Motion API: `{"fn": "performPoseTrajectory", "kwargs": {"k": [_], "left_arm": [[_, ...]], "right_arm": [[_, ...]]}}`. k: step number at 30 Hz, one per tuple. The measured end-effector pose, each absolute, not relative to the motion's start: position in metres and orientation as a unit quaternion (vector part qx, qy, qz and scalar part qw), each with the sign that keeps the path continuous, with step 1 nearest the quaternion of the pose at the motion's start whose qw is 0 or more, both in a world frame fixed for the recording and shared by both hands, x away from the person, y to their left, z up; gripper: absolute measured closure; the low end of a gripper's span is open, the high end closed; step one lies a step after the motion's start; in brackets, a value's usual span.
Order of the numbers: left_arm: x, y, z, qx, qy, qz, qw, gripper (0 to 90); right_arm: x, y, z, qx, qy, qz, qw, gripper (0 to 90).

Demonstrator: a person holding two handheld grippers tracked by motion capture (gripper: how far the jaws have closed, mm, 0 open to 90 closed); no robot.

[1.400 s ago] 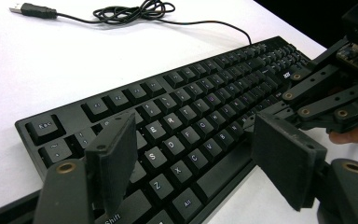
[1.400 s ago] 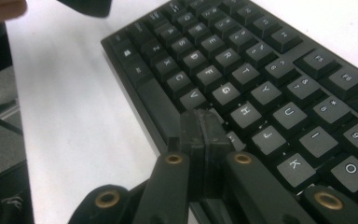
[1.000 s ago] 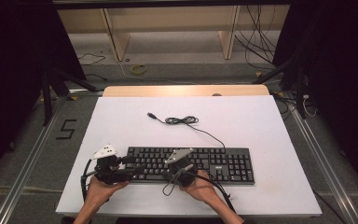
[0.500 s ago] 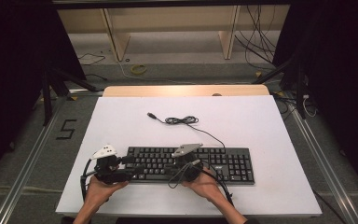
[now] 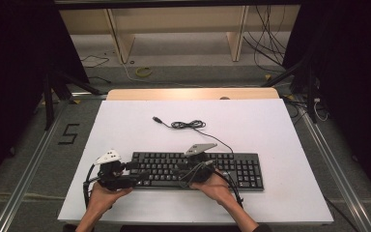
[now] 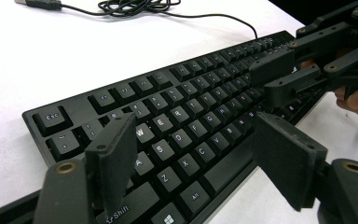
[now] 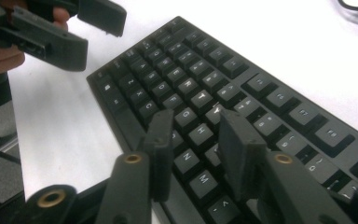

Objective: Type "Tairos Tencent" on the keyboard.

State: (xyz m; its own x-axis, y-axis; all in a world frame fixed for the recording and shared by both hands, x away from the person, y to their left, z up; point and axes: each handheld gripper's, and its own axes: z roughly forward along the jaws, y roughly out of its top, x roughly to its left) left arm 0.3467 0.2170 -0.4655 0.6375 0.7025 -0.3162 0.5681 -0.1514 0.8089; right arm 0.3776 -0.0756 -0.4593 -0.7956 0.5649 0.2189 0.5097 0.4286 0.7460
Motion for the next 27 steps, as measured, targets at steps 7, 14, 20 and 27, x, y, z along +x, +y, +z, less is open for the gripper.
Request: {"fn": "performPoseTrajectory", "kwargs": {"k": [7,14,20,27], "left_arm": [[0.347,0.218,-0.466,0.758,0.423,0.066,0.493,30.6],[0.348,0.221,-0.468,0.761,0.428,0.066,0.483,31.7],[0.349,0.223,-0.469,0.767,0.434,0.066,0.468,34.2],[0.348,0.225,-0.471,0.773,0.435,0.065,0.457,39.3]], "right_arm": [[0.383,-0.077,-0.456,0.324,0.842,0.43,0.033,55.1],[0.388,-0.075,-0.457,0.329,0.841,0.429,0.032,49.8],[0.393,-0.07,-0.457,0.329,0.842,0.427,0.033,47.2],[0.397,-0.061,-0.455,0.326,0.84,0.432,0.035,47.4]]}}
